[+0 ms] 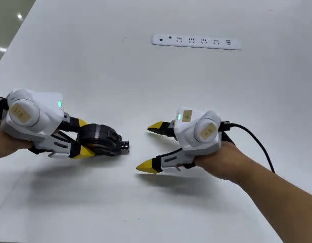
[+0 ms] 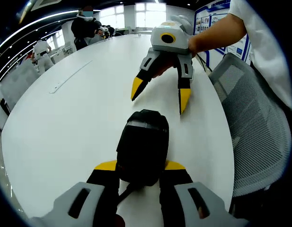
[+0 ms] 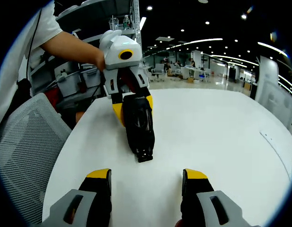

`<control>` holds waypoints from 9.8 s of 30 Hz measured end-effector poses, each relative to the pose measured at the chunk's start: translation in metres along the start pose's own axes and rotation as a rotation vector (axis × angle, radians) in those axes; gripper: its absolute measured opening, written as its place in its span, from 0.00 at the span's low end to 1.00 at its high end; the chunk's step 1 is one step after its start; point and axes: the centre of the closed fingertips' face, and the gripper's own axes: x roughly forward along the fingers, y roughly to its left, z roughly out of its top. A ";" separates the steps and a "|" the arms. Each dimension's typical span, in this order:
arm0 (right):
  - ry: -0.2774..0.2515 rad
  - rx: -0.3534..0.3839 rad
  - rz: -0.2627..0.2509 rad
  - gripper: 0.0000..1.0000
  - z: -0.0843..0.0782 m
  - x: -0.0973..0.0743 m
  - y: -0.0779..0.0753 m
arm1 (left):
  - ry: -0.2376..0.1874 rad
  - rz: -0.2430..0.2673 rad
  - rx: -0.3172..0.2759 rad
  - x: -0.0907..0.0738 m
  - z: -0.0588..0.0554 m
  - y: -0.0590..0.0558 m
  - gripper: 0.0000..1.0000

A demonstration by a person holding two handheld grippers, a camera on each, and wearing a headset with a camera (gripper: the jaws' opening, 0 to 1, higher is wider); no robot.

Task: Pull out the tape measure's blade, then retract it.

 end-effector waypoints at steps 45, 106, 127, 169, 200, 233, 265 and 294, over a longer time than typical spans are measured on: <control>-0.070 -0.124 0.095 0.12 0.015 0.037 0.003 | 0.004 -0.011 0.001 0.000 0.002 -0.001 0.27; -0.051 -0.081 0.027 0.09 -0.005 0.005 0.002 | 0.006 -0.017 0.034 0.000 0.001 -0.002 0.26; -0.031 -0.082 0.021 0.09 -0.013 -0.009 -0.003 | 0.007 -0.016 0.026 0.000 0.000 -0.001 0.26; -0.026 -0.075 0.008 0.09 -0.011 -0.020 0.003 | 0.003 -0.015 0.025 0.000 0.001 -0.002 0.26; -0.016 -0.088 0.006 0.09 -0.022 -0.025 -0.004 | 0.002 -0.015 0.023 0.001 0.001 -0.002 0.26; 0.028 -0.080 -0.025 0.09 -0.041 -0.054 -0.010 | 0.001 -0.013 0.021 0.001 0.001 -0.002 0.26; 0.083 -0.074 -0.044 0.09 -0.064 -0.083 -0.013 | 0.004 -0.008 0.023 0.001 0.002 -0.002 0.26; 0.141 -0.077 -0.064 0.09 -0.085 -0.115 -0.019 | 0.011 -0.007 0.022 0.002 0.002 -0.003 0.26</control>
